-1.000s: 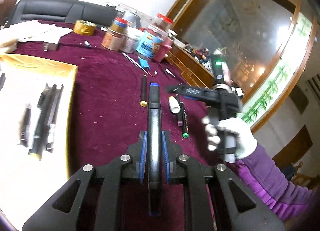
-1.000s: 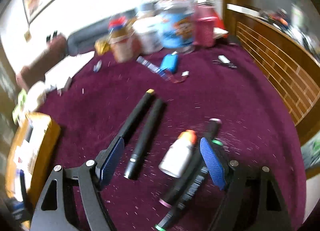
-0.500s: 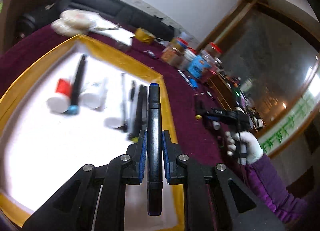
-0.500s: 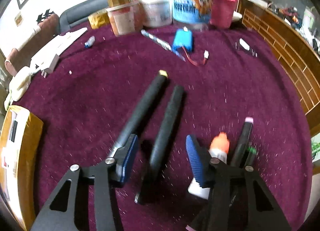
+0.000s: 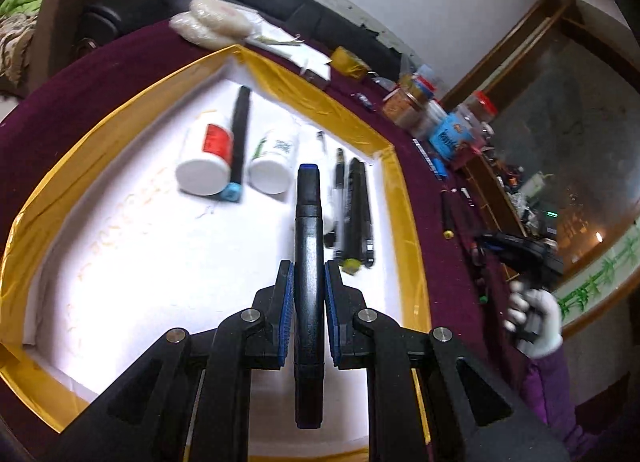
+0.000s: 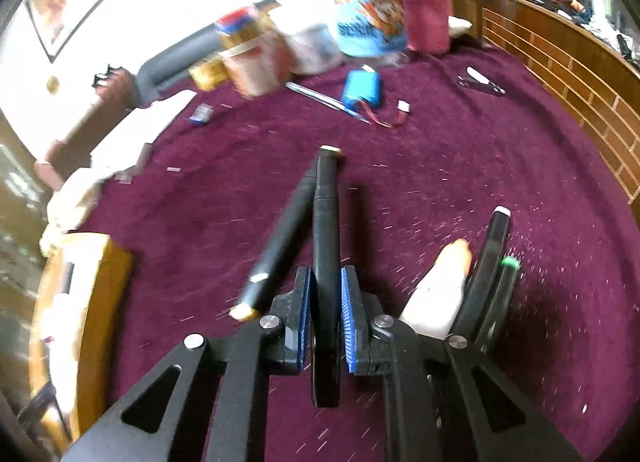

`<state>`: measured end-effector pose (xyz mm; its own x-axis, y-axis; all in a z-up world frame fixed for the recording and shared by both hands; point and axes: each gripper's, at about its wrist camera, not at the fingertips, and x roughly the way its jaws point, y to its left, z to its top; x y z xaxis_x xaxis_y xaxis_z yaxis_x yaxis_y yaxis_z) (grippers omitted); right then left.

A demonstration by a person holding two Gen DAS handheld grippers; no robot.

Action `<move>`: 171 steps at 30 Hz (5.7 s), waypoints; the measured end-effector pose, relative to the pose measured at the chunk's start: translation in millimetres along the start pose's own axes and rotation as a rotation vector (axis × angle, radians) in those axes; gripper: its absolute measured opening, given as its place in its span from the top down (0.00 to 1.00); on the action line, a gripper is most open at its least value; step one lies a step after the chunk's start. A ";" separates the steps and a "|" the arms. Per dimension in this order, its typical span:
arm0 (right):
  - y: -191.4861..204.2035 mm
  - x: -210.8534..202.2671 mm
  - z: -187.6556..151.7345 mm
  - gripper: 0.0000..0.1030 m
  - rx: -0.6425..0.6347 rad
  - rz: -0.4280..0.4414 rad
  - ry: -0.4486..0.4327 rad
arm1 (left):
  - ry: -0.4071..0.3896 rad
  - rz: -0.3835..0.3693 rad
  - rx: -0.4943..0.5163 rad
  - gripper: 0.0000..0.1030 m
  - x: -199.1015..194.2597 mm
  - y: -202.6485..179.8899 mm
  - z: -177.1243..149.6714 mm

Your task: Organize rigid objects

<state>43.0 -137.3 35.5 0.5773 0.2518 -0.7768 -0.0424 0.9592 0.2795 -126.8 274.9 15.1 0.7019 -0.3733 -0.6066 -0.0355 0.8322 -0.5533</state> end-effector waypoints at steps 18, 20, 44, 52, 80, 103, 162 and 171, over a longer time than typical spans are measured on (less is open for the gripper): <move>219.5 -15.4 -108.3 0.87 -0.393 0.471 0.249 | -0.086 0.151 -0.014 0.50 -20.7 8.9 6.5; 237.9 -6.2 -119.1 0.87 -0.419 0.460 0.278 | -0.124 0.163 -0.007 0.49 -30.9 11.8 9.2; 86.9 -53.0 -45.4 0.61 -0.268 0.077 -0.075 | -0.128 0.107 0.040 0.38 -23.1 -15.2 28.0; -51.5 -60.3 -4.3 0.46 -0.113 -0.134 -0.173 | -0.014 0.038 0.334 0.36 34.8 -137.6 26.9; -159.8 -52.3 -17.5 0.45 0.263 0.229 -0.129 | 0.263 0.117 0.520 0.88 224.2 -274.9 -0.5; -177.9 -54.7 -22.9 0.44 0.373 0.272 -0.118 | 0.243 0.079 0.775 0.79 274.5 -359.9 -38.9; -125.3 -69.5 -25.3 0.44 0.132 0.151 -0.195 | 0.162 -0.163 0.440 0.88 164.2 -269.8 -2.5; -37.4 -33.6 -45.1 0.52 -0.059 0.096 -0.015 | 0.068 -0.201 0.416 0.88 112.5 -236.1 11.0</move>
<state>-11.7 -175.8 25.7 0.5805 0.3414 -0.7392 -0.1456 0.9367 0.3183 -31.6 41.0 83.7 0.6169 -0.5586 -0.5544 0.3944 0.8290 -0.3965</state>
